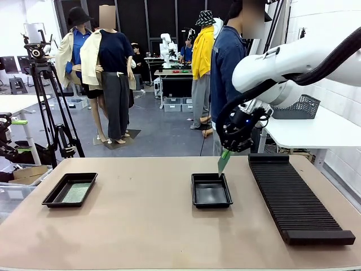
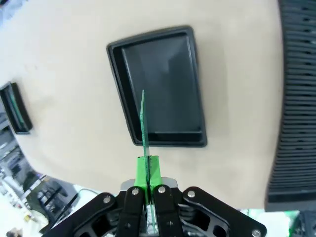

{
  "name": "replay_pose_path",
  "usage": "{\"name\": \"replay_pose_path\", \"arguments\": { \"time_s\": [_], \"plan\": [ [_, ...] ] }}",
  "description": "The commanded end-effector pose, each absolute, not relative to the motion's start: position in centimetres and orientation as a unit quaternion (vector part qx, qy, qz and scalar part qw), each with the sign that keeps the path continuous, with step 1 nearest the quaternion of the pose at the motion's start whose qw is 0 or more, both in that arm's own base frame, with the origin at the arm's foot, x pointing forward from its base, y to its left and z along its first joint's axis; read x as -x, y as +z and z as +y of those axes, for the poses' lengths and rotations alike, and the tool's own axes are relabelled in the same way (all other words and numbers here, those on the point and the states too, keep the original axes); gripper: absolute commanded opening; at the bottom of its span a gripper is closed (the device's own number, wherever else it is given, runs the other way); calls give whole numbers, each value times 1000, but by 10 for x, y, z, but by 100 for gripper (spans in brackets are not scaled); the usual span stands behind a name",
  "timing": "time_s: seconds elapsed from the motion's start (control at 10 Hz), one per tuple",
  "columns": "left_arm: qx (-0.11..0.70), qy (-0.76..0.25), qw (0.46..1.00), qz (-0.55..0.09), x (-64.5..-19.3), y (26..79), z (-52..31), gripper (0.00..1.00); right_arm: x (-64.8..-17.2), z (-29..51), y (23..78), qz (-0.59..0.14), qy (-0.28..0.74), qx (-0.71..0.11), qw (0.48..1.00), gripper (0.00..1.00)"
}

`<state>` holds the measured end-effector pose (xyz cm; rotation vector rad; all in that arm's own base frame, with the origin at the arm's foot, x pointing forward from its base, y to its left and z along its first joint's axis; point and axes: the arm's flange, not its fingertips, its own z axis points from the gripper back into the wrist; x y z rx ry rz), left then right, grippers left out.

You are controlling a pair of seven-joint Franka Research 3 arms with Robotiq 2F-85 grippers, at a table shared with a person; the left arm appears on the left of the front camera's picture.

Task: Inspect and transfer BCBs to ESD trays.
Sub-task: Pick up the Blank PCB from the PCB Rack and place it in the right ESD tray.

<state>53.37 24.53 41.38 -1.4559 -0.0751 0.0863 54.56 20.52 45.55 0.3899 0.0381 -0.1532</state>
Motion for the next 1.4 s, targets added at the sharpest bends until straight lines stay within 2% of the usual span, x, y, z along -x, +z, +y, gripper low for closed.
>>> {"name": "replay_pose_path", "arguments": {
  "time_s": [0.0, 0.1, 0.5, 0.9, 1.3],
  "plan": [
    [663, 42, 746, -38, -532, 415, 244, 100, -556, 219, 442, 23, -86, -231, 969, 0],
    [663, 42, 746, -38, -532, 415, 244, 100, -565, 222, 430, 38, -87, -262, 960, 0],
    [663, 42, 746, -38, -532, 415, 244, 100, -580, 227, 379, 42, -78, -299, 950, 0],
    [663, 42, 746, -38, -532, 415, 244, 100, -580, 220, 347, 14, -43, -330, 943, 0],
    [663, 42, 746, -38, -532, 415, 244, 100, -584, 214, 330, 19, -49, -333, 941, 0]
  ]
}}
